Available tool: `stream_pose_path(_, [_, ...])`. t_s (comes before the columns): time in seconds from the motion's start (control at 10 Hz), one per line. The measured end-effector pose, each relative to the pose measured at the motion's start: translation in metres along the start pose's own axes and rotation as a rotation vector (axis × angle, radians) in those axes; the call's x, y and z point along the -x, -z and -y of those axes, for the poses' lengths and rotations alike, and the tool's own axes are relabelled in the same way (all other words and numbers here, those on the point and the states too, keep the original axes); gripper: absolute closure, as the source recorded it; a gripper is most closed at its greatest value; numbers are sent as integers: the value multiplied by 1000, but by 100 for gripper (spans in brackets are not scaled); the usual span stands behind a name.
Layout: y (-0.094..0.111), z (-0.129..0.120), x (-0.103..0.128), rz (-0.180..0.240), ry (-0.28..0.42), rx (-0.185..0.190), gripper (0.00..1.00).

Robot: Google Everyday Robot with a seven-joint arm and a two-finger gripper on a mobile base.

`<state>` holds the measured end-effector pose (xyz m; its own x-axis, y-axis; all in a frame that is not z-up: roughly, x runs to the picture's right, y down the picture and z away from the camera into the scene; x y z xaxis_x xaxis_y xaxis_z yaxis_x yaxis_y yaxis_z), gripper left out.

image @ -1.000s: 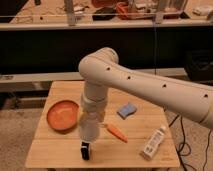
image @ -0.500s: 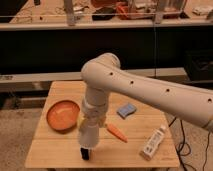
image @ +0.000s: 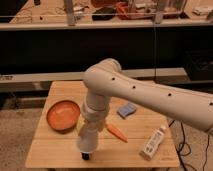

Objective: Place the ceramic cup over the eraser

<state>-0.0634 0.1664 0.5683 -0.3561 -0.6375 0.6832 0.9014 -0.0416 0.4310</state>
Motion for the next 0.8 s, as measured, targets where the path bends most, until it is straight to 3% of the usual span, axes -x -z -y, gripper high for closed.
stream_pose_path(0.2, [-4,3,1,6,19,3,89])
stream_pose_path(0.5, [-26,-5,-11,18,9,15,99])
stream_pose_path(0.8, [-32,-7,-16,33,17,28,100])
